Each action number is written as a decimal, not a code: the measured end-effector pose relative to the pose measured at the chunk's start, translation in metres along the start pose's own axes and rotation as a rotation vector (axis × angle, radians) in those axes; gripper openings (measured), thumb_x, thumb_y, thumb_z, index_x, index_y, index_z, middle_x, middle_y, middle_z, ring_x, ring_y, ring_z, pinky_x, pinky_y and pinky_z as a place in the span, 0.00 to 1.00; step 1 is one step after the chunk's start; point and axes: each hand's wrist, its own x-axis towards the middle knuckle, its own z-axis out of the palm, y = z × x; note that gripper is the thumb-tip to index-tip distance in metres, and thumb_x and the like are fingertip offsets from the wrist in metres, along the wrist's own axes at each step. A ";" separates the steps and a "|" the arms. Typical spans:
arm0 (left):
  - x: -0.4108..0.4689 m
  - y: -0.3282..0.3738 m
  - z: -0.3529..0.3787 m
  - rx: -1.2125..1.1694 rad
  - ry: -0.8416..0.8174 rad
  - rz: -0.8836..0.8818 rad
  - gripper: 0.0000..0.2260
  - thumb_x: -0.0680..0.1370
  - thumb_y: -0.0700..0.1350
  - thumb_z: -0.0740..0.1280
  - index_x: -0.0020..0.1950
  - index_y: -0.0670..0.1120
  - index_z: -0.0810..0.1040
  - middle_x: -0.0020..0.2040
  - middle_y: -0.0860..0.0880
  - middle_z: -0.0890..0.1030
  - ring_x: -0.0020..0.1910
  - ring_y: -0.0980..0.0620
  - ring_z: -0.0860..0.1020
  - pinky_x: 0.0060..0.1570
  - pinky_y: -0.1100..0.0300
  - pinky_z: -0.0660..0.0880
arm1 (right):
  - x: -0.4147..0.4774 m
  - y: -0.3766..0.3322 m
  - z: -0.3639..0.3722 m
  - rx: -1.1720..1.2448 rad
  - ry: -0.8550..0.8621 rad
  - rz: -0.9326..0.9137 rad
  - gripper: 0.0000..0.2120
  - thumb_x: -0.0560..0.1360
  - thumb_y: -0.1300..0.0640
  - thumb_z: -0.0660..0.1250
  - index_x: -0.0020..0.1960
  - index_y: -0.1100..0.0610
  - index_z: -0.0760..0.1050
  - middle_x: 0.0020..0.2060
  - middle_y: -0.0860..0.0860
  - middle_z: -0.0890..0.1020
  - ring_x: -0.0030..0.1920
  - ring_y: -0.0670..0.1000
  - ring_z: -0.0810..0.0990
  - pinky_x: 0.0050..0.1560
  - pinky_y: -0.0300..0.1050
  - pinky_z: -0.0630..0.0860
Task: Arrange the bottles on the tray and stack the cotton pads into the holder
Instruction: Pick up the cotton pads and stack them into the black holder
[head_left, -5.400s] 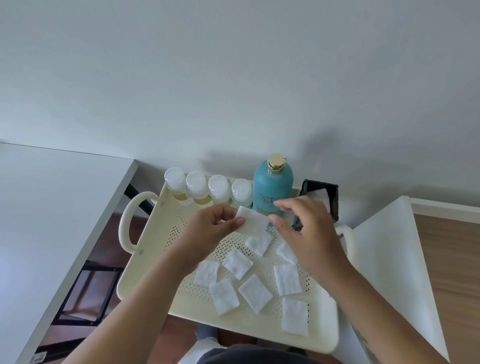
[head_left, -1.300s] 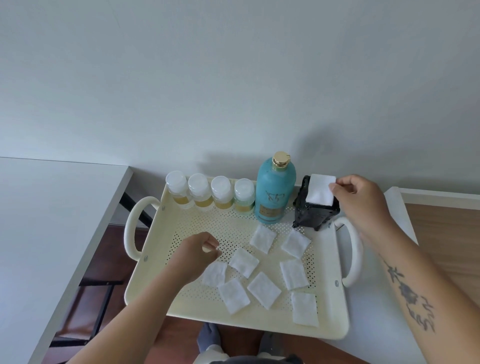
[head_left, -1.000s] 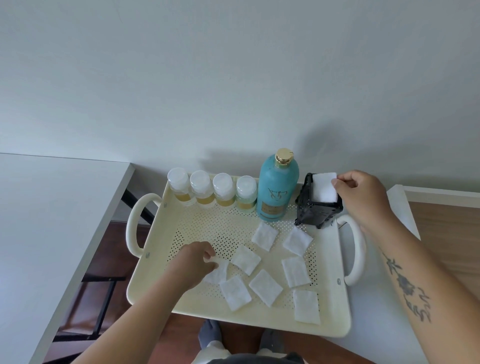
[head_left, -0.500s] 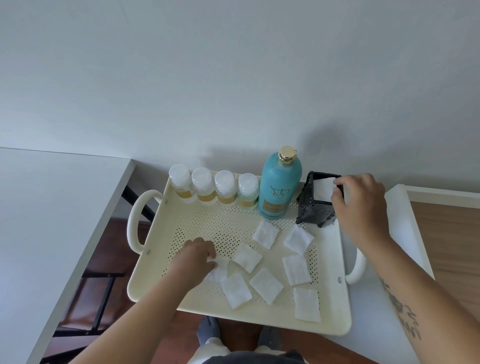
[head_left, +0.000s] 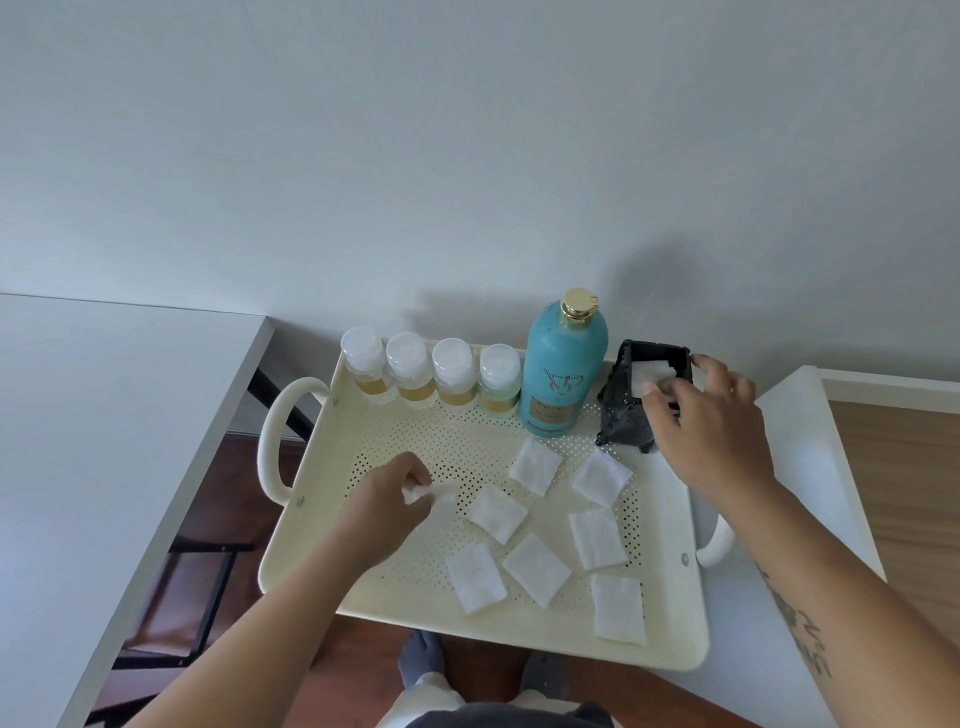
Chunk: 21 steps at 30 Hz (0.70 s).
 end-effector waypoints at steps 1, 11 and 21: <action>0.002 0.003 -0.003 -0.055 0.005 -0.023 0.07 0.74 0.44 0.73 0.46 0.52 0.76 0.43 0.55 0.79 0.40 0.56 0.76 0.40 0.62 0.74 | -0.001 -0.001 -0.001 0.011 0.005 -0.005 0.18 0.77 0.45 0.59 0.52 0.56 0.82 0.67 0.60 0.72 0.63 0.66 0.67 0.55 0.61 0.73; 0.005 0.059 -0.010 -0.645 -0.150 -0.092 0.03 0.73 0.49 0.74 0.41 0.53 0.82 0.36 0.51 0.83 0.33 0.57 0.75 0.35 0.64 0.71 | -0.061 -0.055 -0.015 0.594 0.059 -0.170 0.04 0.76 0.54 0.68 0.48 0.53 0.77 0.44 0.47 0.77 0.47 0.48 0.74 0.48 0.41 0.71; 0.008 0.108 0.001 -0.687 -0.326 -0.012 0.06 0.74 0.48 0.73 0.49 0.47 0.84 0.44 0.49 0.86 0.40 0.57 0.80 0.42 0.66 0.74 | -0.074 -0.061 -0.012 1.000 -0.442 0.222 0.03 0.74 0.49 0.70 0.47 0.46 0.79 0.42 0.42 0.83 0.43 0.39 0.80 0.42 0.29 0.73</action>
